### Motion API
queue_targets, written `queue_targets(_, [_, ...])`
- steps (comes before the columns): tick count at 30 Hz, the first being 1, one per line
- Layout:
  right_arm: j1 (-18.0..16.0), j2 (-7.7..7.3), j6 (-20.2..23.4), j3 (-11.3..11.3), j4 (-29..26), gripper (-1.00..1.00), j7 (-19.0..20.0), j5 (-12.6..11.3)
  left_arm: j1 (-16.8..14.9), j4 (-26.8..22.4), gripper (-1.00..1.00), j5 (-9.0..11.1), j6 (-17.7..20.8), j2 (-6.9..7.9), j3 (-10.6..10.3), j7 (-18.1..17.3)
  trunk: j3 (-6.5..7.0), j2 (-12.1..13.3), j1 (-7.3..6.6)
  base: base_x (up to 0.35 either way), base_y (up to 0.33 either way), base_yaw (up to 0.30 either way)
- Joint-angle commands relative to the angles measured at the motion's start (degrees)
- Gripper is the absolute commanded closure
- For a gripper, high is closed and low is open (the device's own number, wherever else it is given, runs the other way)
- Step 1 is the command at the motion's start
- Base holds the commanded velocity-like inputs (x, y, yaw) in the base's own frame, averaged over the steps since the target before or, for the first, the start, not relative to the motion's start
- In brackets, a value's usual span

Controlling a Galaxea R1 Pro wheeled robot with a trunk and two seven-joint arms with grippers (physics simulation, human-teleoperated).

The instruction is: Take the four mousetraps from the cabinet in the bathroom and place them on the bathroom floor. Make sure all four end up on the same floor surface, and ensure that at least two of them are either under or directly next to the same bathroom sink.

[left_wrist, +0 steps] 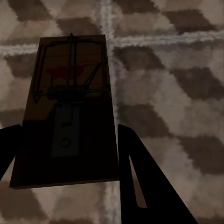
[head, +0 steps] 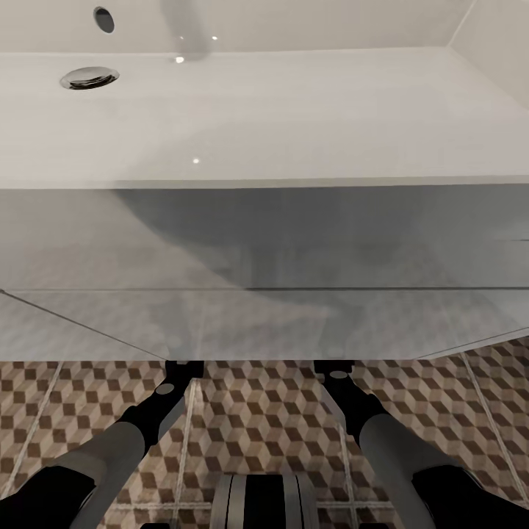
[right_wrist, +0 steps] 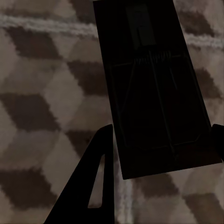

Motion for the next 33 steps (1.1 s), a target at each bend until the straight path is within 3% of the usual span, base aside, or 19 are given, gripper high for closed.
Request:
queue_targets(1, [0.0,-0.03,0.2,0.4,0.0,1.00,-0.4,-0.2,0.0,0.0,1.00,0.4,-0.2,0.03,-0.5,0.2,-0.03,0.0,-0.01,0.000,0.000,0.000])
queue_targets(33, [0.0,-0.03,-1.9,0.2,0.4,1.00,-0.4,-0.1,0.0,0.5,1.00,0.4,-0.2,0.03,-0.6,0.2,-0.03,0.0,-0.01,0.045,0.000,0.000])
